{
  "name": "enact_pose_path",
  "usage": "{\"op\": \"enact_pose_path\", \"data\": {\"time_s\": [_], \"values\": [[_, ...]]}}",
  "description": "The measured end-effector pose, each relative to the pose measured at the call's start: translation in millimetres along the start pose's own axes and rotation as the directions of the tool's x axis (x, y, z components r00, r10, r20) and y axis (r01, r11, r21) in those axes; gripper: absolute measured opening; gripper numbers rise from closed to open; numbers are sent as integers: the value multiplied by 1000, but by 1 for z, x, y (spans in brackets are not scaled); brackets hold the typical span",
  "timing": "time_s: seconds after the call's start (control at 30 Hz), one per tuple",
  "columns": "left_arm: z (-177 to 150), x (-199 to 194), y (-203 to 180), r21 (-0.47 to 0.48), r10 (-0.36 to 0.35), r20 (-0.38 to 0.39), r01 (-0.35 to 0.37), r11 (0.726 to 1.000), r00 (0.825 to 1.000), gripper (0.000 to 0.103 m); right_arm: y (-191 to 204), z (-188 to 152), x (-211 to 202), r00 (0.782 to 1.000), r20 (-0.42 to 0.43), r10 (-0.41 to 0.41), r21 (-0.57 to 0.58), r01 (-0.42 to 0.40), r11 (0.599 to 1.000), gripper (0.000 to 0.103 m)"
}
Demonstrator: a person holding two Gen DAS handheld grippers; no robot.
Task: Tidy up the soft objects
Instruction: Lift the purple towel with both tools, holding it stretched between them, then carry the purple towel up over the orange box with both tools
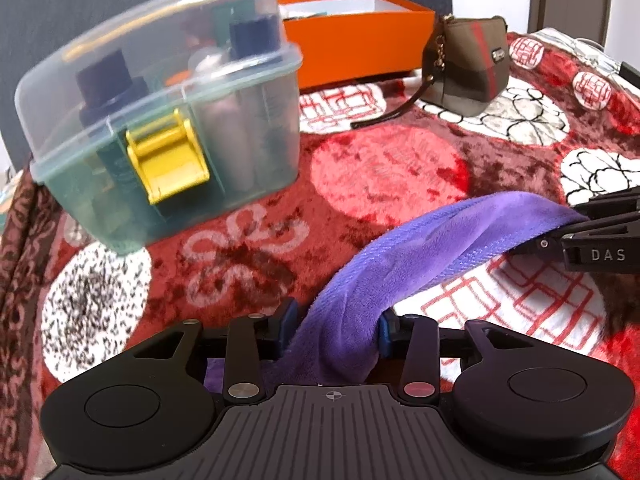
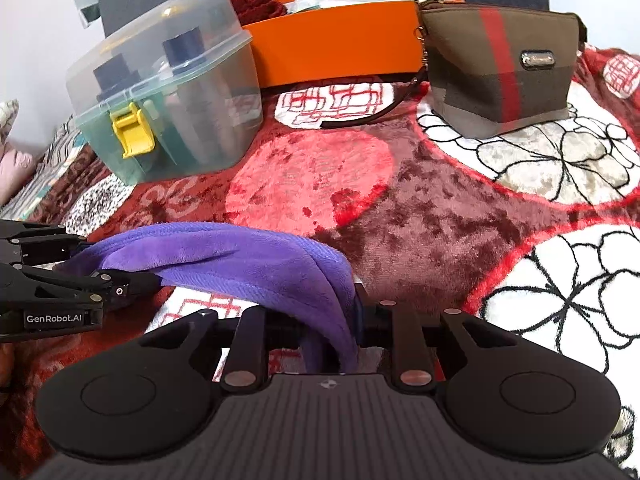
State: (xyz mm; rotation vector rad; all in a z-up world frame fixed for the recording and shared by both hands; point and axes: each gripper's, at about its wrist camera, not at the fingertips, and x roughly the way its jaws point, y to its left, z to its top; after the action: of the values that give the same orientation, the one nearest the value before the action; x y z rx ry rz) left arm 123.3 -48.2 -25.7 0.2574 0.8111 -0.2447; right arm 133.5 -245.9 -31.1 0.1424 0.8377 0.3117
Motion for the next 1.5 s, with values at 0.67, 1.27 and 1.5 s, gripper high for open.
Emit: {"op": "enact_pose_path", "data": {"time_s": [0.67, 1.27, 1.5], "values": [[48, -31, -2, 83, 60, 91, -67, 994, 994, 100, 7, 29, -29, 994, 109, -4, -6, 5, 1000, 24], [92, -58, -4, 127, 107, 179, -131, 983, 978, 99, 12, 67, -67, 969, 245, 16, -27, -10, 1000, 24], [114, -66, -8, 129, 133, 222, -165, 978, 966, 99, 10, 86, -78, 957, 290, 10, -37, 1, 999, 24]]}}
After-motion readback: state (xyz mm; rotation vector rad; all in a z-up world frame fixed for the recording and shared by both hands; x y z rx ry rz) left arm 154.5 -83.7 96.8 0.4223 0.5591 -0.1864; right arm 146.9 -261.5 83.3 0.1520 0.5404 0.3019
